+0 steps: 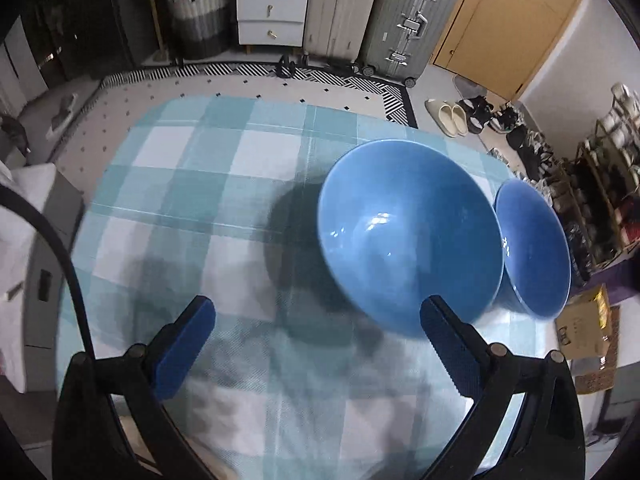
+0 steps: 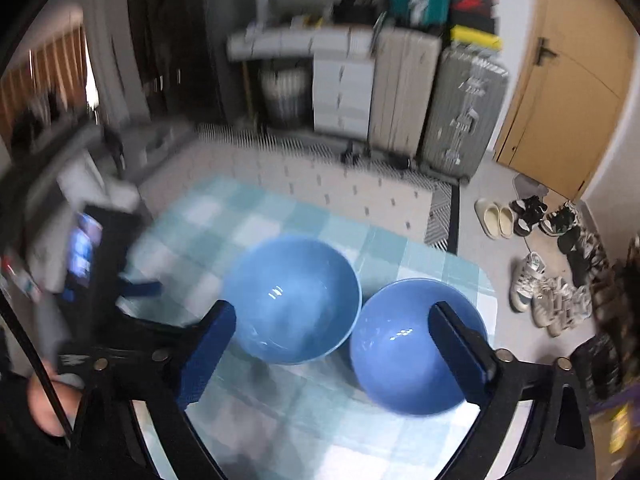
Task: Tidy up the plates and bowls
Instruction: 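Withdraw the right gripper and move it toward the two remaining blue bowls, then close both grippers on opposite sides of one blue bowl's rim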
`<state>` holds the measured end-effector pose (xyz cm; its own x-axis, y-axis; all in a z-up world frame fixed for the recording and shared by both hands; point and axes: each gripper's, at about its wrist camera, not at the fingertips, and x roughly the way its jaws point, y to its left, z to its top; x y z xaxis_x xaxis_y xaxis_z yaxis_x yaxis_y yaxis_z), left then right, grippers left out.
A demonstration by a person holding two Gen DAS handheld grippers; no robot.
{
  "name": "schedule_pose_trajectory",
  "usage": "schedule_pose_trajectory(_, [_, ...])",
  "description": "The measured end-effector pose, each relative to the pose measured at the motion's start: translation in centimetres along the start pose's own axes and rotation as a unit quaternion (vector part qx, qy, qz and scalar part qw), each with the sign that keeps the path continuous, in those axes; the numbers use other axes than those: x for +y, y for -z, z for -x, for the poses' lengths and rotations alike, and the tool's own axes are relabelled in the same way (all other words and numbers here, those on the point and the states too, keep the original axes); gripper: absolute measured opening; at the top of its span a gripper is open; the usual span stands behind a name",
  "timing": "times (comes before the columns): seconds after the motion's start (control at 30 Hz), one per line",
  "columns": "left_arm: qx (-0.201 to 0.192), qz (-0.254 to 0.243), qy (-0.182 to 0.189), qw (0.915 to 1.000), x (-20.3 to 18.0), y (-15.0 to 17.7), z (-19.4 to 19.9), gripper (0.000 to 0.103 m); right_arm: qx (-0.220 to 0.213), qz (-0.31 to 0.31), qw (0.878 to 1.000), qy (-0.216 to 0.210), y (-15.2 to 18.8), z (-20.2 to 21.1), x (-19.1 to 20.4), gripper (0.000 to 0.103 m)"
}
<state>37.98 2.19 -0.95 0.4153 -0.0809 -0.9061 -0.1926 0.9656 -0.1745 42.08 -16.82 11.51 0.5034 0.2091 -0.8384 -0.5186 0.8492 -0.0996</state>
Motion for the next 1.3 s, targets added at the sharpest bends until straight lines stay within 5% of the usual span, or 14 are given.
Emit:
schedule_pose_trajectory(0.07, [0.012,0.002,0.01,0.9999,-0.1,-0.5,-1.0,0.103,0.036,0.016,0.999,0.001,-0.8,-3.2,0.4,0.074])
schedule_pose_trajectory(0.27, [0.016,0.007,0.02,0.9996,0.0,-1.2,-2.9,0.103,0.089,0.06,0.994,0.025,-2.1,-10.4,1.3,0.064])
schedule_pose_trajectory(0.77, [0.014,0.012,0.018,0.9997,0.7,-2.2,-6.0,0.101,0.113,0.031,0.993,0.026,-4.1,-18.7,-0.2,0.05])
schedule_pose_trajectory(0.83, [0.03,0.019,0.031,0.9989,0.8,-2.4,-6.8,0.101,0.12,0.027,0.992,0.029,-4.2,-19.1,-0.3,0.028])
schedule_pose_trajectory(0.87, [0.039,0.024,0.035,0.9983,0.8,-2.5,-7.2,0.101,0.123,0.017,0.992,0.025,-4.3,-19.4,-0.5,0.027])
schedule_pose_trajectory(0.97, [0.047,0.025,0.035,0.998,0.6,-2.6,-7.6,0.089,0.138,0.005,0.99,0.026,-4.0,-20.1,-1.0,0.027])
schedule_pose_trajectory(1.17, [0.05,0.019,0.039,0.9978,0.7,-2.4,-8.0,0.086,0.159,0.01,0.987,0.024,-3.5,-21.2,-0.8,0.026])
schedule_pose_trajectory(1.23, [0.056,0.032,0.075,0.9951,1.2,-2.3,-8.3,0.071,0.164,0.003,0.986,0.025,-3.5,-21.3,-0.9,0.026])
schedule_pose_trajectory(1.3, [0.061,0.033,0.069,0.9953,1.5,-2.1,-8.6,0.059,0.171,0.001,0.985,0.026,-3.4,-21.3,-0.9,0.025])
